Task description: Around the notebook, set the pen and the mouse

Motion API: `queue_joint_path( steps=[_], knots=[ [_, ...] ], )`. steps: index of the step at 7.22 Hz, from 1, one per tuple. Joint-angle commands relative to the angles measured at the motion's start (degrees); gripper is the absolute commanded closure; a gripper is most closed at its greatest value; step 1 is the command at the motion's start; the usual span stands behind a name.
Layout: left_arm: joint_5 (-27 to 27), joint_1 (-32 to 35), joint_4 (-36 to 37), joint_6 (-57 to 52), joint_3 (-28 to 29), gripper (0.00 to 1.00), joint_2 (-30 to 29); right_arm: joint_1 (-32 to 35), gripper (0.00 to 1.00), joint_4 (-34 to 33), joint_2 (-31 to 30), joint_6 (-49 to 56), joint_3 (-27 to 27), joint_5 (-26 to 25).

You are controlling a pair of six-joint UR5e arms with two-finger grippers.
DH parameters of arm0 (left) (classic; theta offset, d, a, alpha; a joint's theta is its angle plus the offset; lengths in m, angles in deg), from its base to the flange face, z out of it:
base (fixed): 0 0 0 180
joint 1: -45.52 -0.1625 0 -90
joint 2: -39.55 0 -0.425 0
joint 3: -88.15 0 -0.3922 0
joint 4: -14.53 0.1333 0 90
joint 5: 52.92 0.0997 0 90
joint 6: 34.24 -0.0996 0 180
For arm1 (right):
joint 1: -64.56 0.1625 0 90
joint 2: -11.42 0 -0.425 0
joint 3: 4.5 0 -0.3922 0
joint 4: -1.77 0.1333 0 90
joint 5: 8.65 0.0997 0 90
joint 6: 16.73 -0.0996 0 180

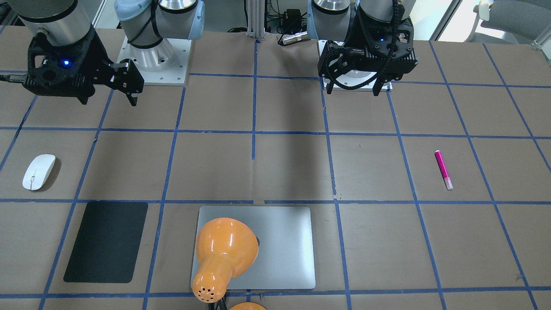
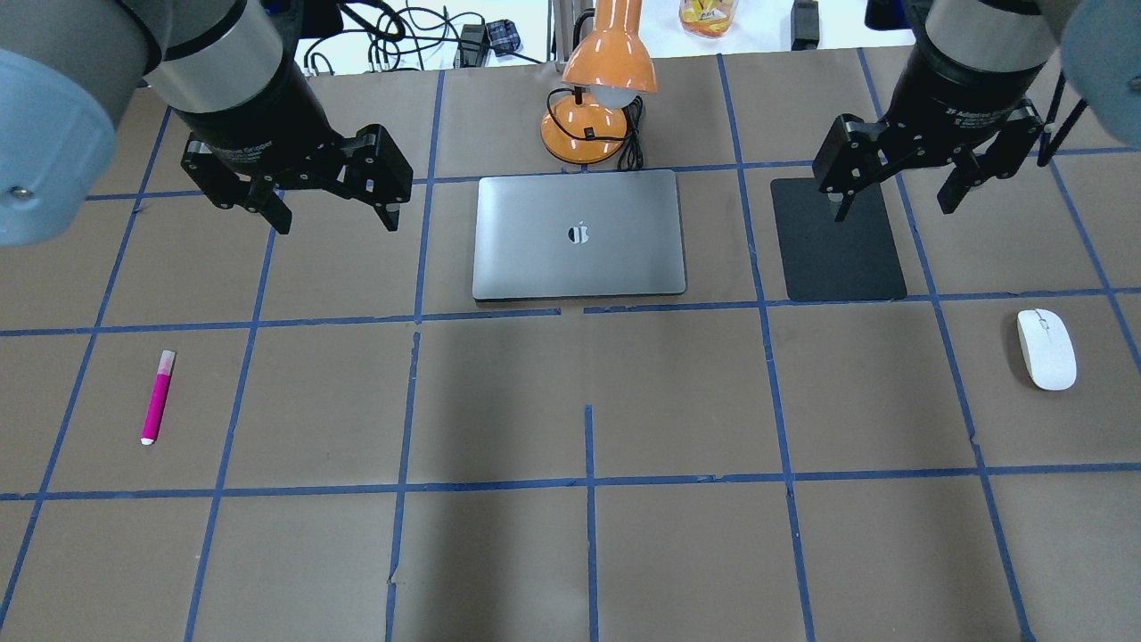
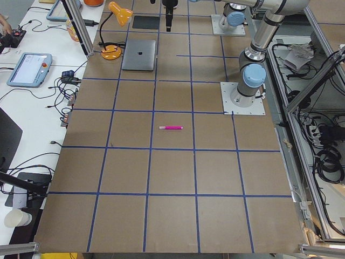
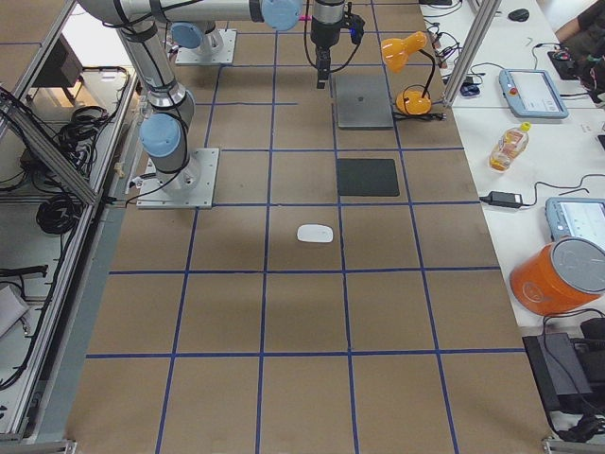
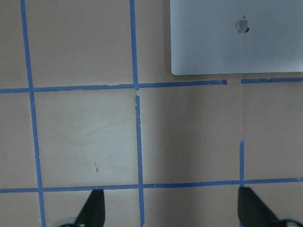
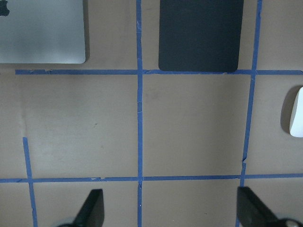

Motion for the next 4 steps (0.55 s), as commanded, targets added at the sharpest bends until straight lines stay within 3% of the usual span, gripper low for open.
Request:
queue_joint_path(
  steps=[1, 4],
  knots=[
    [0.1, 0.0, 0.0, 0.0, -0.1, 0.0, 0.0, 0.0, 0.0, -0.1, 0.1, 0.0, -0.1, -0.4],
    [1.1, -5.6, -1.3, -1.1, -1.0, 0.0, 0.4, -0.7, 0.0, 0.2, 0.6, 0.0, 0.2, -0.9]
  ],
)
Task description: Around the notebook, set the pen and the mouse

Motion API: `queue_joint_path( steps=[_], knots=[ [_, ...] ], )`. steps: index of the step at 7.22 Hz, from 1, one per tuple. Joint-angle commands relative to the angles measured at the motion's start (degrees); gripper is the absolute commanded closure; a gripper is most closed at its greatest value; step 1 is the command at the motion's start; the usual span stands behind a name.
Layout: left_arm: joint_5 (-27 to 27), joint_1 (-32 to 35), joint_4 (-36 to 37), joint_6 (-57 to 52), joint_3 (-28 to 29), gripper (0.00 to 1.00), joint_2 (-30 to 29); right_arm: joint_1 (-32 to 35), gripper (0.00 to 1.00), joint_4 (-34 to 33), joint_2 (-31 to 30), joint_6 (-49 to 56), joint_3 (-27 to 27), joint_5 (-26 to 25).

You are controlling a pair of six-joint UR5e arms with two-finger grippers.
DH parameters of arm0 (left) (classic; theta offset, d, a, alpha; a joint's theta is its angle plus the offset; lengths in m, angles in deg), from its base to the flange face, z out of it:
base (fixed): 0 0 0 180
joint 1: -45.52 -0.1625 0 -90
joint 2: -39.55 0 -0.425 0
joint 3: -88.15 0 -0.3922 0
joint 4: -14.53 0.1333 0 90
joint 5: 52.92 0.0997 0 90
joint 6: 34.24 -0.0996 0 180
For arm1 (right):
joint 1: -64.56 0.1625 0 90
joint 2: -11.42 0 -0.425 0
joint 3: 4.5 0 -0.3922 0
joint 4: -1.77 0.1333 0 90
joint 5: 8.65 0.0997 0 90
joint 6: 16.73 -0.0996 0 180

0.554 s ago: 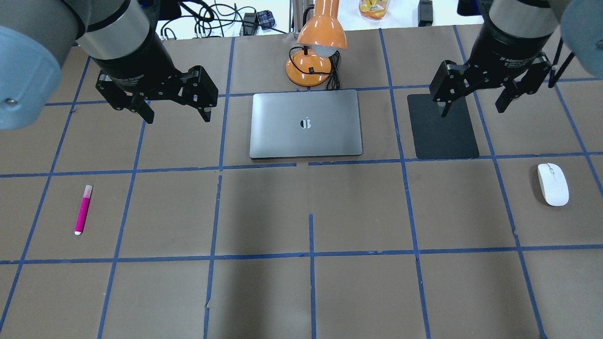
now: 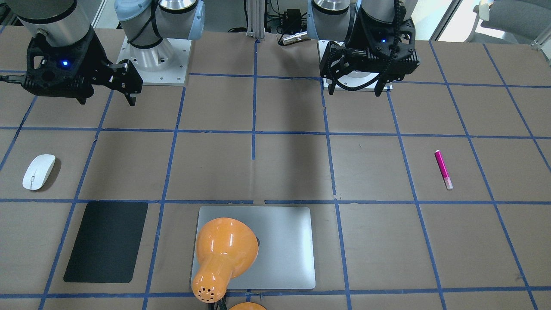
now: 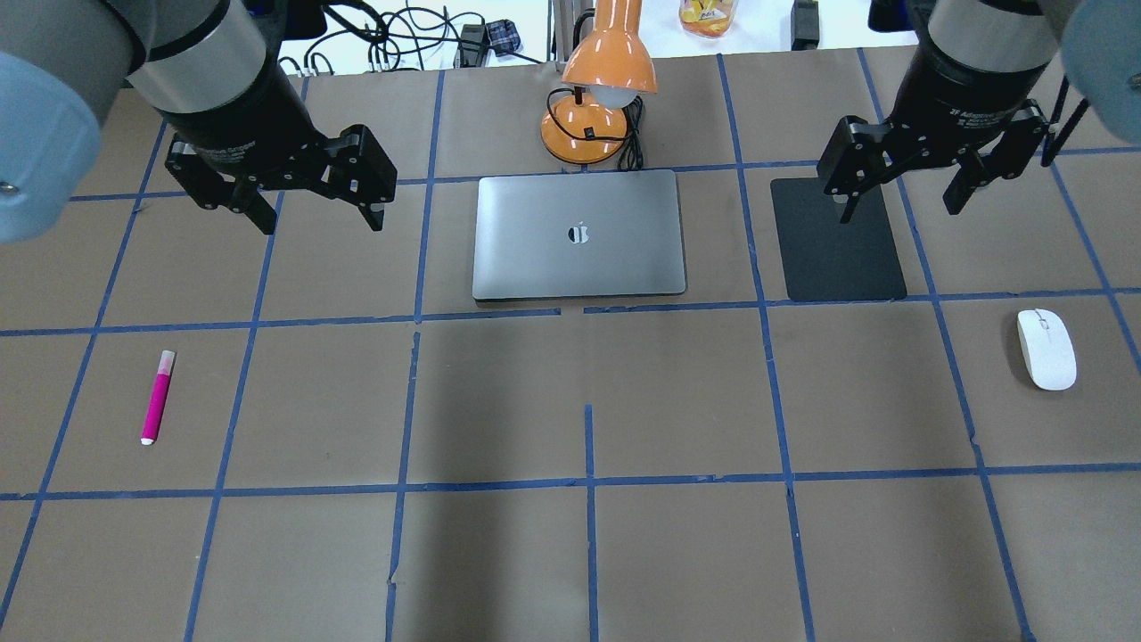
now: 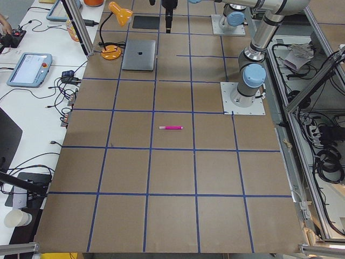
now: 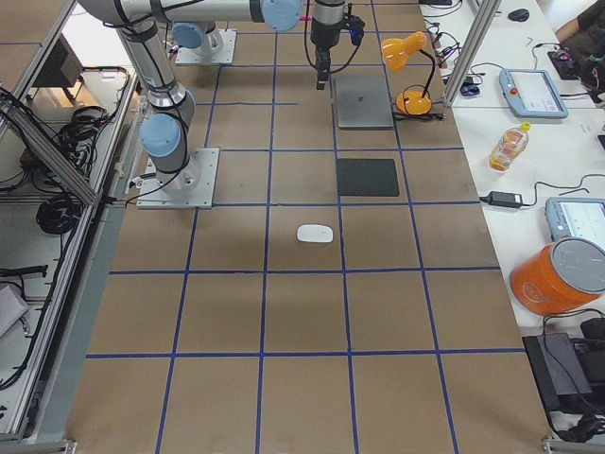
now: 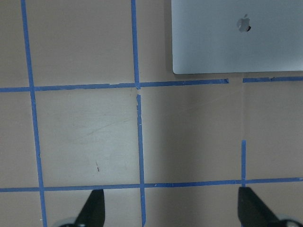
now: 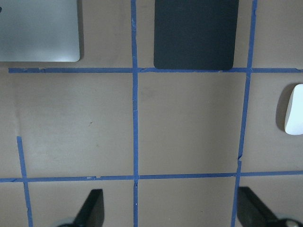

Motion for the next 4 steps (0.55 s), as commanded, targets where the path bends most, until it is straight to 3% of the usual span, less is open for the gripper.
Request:
queue_joint_path(
  steps=[1, 2, 4],
  knots=[
    [0.1, -8.1, -1.1, -4.4, -3.9, 0.0, 0.0, -0.9, 0.0, -1.1, 0.8, -0.3, 0.3, -0.2],
    [0.0, -15.3, 1.2, -12.5, -8.5, 0.0, 0.1, -4.7, 0.0, -3.3, 3.8, -0.2, 0.4, -3.3],
    [0.0, -27.5, 11.9, -26.6, -15.6, 0.0, -2.3, -15.9, 0.0, -7.0, 8.2, 2.2, 0.7, -4.3]
  ],
)
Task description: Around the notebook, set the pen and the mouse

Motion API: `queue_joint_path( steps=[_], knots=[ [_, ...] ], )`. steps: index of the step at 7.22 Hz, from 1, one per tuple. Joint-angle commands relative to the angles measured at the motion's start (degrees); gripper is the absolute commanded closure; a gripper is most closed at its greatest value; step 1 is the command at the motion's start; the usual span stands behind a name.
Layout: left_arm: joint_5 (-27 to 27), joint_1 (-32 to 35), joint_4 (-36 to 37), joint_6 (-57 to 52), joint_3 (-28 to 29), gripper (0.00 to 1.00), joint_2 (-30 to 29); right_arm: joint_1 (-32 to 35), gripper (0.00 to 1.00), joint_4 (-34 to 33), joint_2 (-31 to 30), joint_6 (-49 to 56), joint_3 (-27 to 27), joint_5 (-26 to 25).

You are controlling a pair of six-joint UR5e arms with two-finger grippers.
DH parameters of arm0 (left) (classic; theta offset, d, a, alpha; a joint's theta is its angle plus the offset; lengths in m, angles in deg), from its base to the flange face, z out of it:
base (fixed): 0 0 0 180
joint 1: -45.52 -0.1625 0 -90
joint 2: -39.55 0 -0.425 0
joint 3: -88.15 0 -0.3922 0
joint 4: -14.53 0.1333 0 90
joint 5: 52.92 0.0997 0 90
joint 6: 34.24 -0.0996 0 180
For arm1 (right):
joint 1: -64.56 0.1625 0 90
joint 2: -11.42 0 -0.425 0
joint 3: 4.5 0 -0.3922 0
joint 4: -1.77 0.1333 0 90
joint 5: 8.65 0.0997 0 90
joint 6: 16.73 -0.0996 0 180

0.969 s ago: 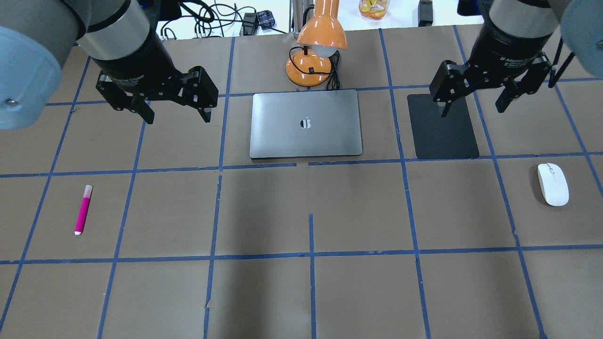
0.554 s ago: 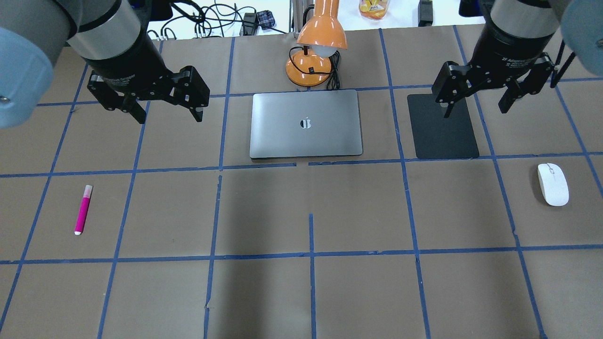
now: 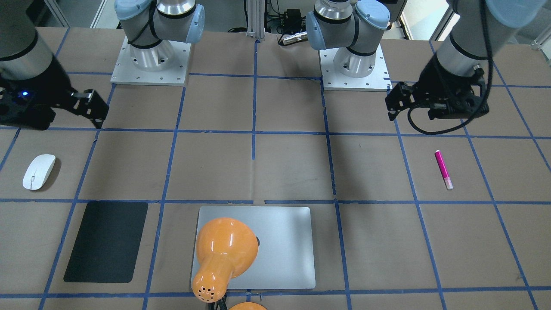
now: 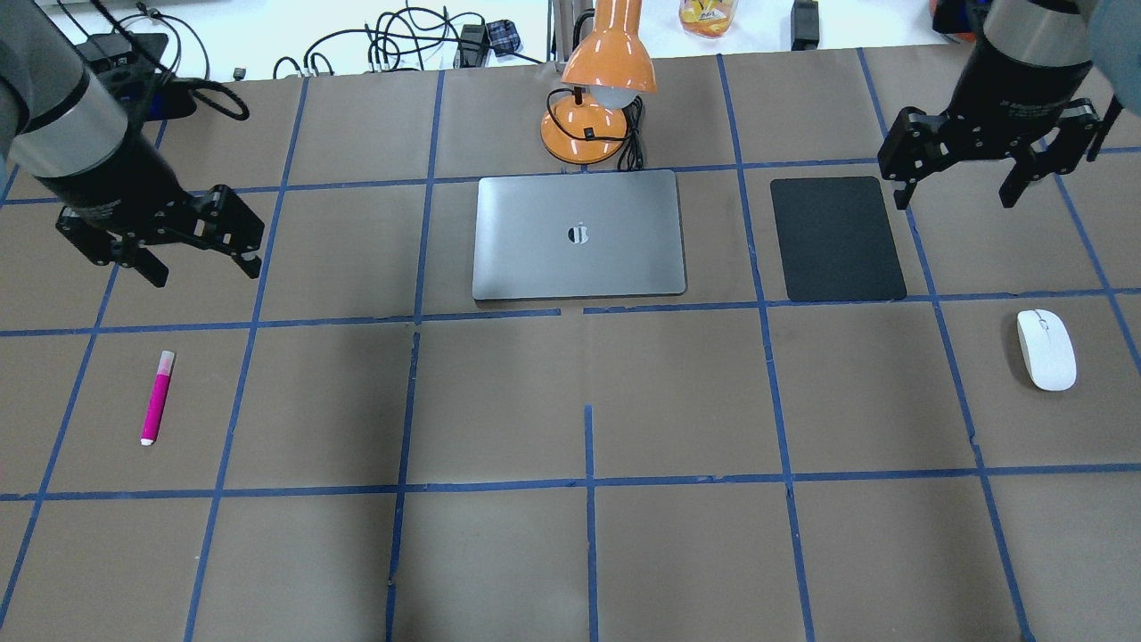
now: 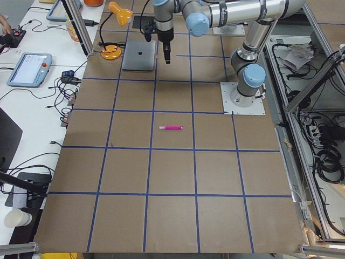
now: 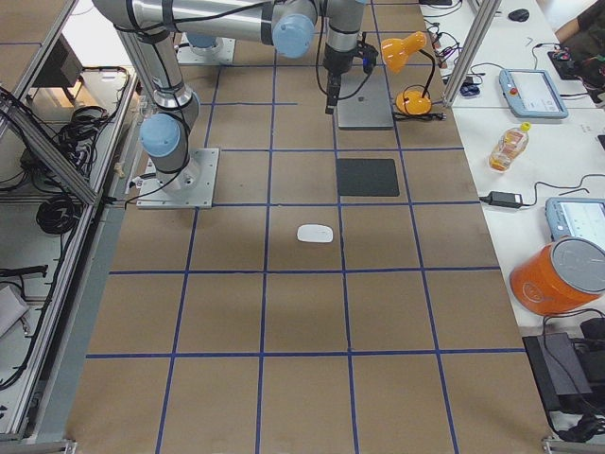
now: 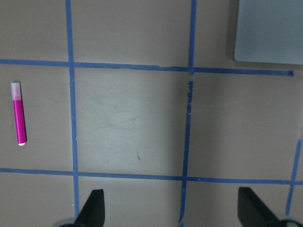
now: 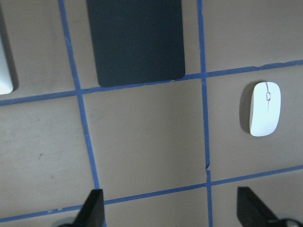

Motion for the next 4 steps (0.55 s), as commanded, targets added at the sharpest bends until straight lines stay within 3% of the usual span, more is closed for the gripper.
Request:
queue_joint_path(
  steps=[1, 3, 4],
  knots=[
    [-0.1, -11.9, 14.1, -14.1, -9.7, 0.0, -3.0, -11.3, 0.0, -8.6, 5.4, 5.4, 1.4, -0.7],
    [-1.2, -19.0, 32.3, -26.2, -19.5, 0.0, -6.6, -18.5, 0.0, -19.2, 10.0, 13.0, 5.6, -0.4],
    [-3.4, -22.3, 38.4, -28.4, -21.7, 0.0, -9.2, -19.8, 0.0, -25.0, 12.7, 13.6, 8.6, -0.2]
  ],
)
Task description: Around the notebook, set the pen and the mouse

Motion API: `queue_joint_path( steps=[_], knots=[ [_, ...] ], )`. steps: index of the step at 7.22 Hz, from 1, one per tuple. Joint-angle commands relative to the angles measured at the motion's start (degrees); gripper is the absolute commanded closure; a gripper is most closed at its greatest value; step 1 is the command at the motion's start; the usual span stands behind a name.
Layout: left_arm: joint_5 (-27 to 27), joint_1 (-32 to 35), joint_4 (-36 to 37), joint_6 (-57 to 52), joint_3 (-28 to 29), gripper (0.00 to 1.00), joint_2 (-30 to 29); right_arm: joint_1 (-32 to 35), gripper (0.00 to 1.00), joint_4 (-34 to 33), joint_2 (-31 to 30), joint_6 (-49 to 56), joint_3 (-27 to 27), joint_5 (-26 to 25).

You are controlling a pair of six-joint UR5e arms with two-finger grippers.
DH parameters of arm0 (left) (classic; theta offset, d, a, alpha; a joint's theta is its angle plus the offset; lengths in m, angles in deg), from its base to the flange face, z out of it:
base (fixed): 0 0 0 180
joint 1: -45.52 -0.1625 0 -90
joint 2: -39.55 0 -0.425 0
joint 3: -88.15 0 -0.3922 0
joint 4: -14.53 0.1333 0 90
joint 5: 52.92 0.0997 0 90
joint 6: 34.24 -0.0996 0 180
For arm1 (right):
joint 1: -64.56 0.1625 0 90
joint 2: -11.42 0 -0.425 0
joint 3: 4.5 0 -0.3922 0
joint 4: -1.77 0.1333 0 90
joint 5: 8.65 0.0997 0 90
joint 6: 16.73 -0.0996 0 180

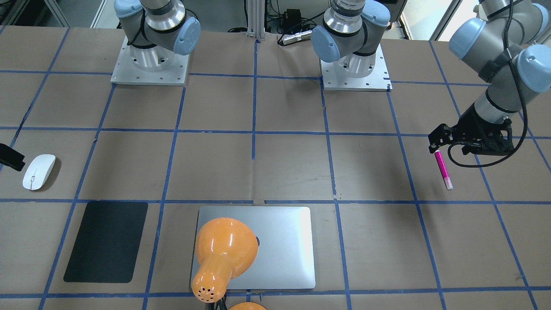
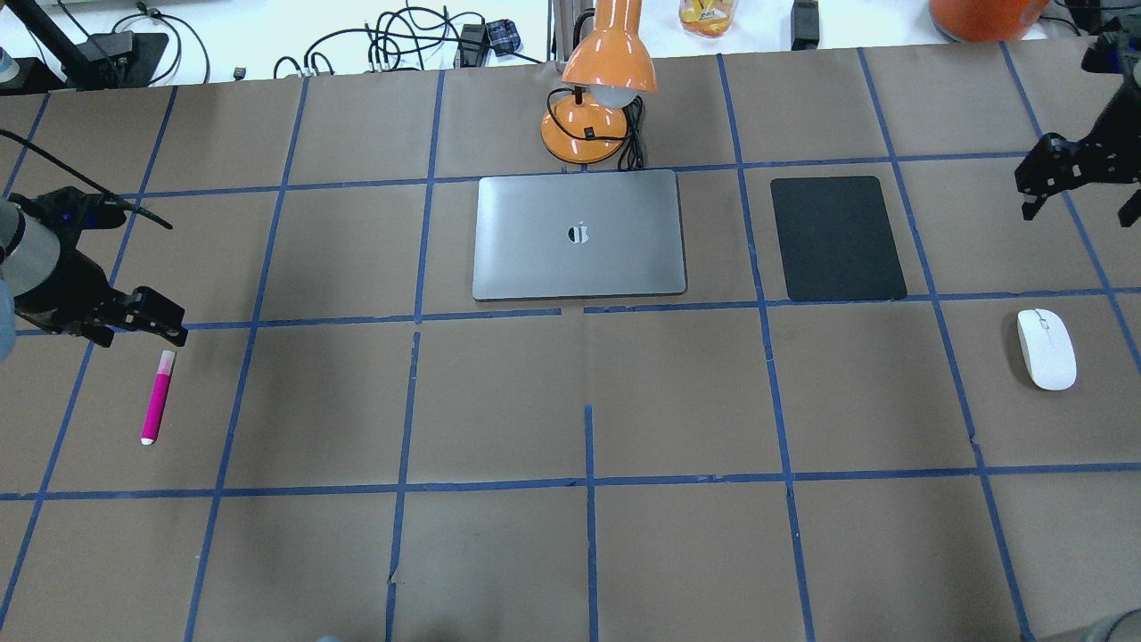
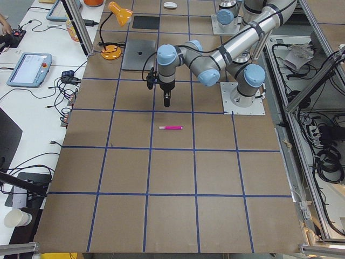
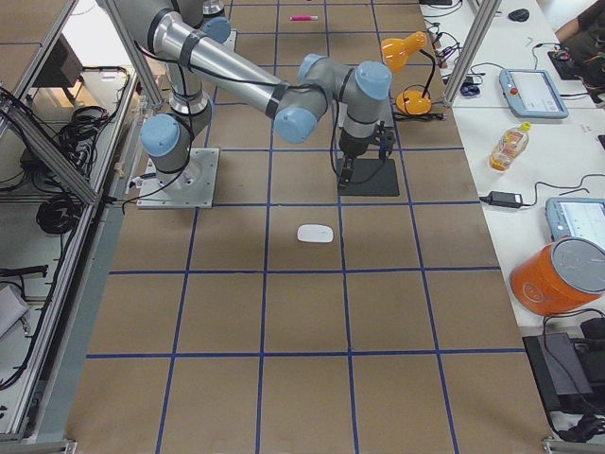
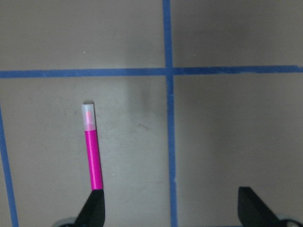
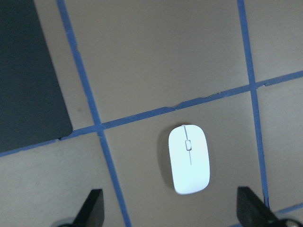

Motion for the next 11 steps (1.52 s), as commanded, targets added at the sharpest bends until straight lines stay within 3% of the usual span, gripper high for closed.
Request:
queue_joint_path(
  steps=[1, 2, 5, 6, 7, 8, 9, 11],
  knots=[
    [-2.2, -5.7, 9.4, -4.5, -4.2, 0.0, -5.2, -3.9, 0.0, -12.3, 5.0, 4.1, 5.9, 0.4],
    [-2.0, -6.0, 9.6, -4.2, -4.1, 0.0, -7.1, -5.3, 0.0, -15.5, 5.7, 6.8, 8.0, 0.5],
    [-1.6, -6.0, 13.0, -3.9, -4.0, 0.03, -11.9, -6.8, 0.0, -16.5, 7.1, 9.5, 10.8, 0.8],
    [-1.6, -6.0, 14.9, -3.7, -4.0, 0.16, -12.7, -6.8, 0.0, -16.5, 7.7, 9.7, 10.8, 0.8],
    [-1.7, -6.0, 15.3, -3.9, -4.0, 0.38, -13.1, -6.8, 0.0, -16.6, 9.6, 10.1, 10.8, 0.7],
    [-1.7, -5.9, 15.6, -3.9, -3.8, 0.78, -13.5, -6.8, 0.0, -16.3, 10.0, 10.0, 10.8, 0.6],
    [-1.7, -6.0, 15.7, -3.9, -3.8, 1.0, -13.5, -6.8, 0.0, -15.6, 10.2, 10.0, 10.8, 0.6],
    [-1.9, -5.9, 15.6, -3.0, -3.7, 1.0, -12.9, -6.8, 0.0, -15.3, 10.2, 10.0, 10.8, 0.2]
  ],
)
